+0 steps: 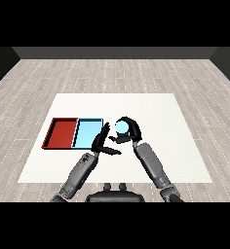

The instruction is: Pick the blue can and put it in the blue box

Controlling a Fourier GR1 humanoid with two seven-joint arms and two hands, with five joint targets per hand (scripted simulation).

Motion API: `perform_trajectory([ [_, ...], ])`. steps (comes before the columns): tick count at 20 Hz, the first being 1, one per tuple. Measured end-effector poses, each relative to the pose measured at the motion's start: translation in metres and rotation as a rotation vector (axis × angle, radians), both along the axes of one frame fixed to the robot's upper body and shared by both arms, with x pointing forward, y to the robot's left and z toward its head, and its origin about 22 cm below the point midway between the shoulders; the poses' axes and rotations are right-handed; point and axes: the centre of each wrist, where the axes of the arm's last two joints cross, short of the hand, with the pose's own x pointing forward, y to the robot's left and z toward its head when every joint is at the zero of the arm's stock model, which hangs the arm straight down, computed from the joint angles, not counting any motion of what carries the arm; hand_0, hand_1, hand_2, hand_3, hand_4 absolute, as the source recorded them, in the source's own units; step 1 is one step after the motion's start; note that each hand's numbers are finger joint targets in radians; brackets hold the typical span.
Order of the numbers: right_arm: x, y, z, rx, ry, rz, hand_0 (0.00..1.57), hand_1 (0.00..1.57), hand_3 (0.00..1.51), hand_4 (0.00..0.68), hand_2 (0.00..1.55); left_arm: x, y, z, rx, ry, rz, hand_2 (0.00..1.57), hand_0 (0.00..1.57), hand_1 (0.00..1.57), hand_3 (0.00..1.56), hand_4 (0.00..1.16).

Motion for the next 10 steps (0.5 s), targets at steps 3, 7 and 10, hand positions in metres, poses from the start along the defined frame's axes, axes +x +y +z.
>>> perform_trajectory([
  [3, -0.001, 0.007, -0.001, -0.006, -0.004, 0.011, 1.43, 1.43, 1.42, 0.611, 1.46, -0.003, -0.004, -0.003, -0.002, 0.007, -0.001, 0.00, 0.00, 0.00, 0.00, 0.00],
  [7, -0.010, 0.012, 0.002, -0.009, -0.012, 0.028, 1.43, 1.43, 1.42, 0.624, 1.46, -0.003, -0.009, -0.007, -0.001, 0.010, -0.007, 0.00, 0.00, 0.00, 0.00, 0.00],
  [10, -0.010, 0.018, 0.004, -0.014, -0.014, 0.040, 1.43, 1.43, 1.42, 0.616, 1.47, 0.002, -0.006, -0.007, -0.002, 0.006, -0.015, 0.00, 0.00, 0.00, 0.00, 0.00],
])
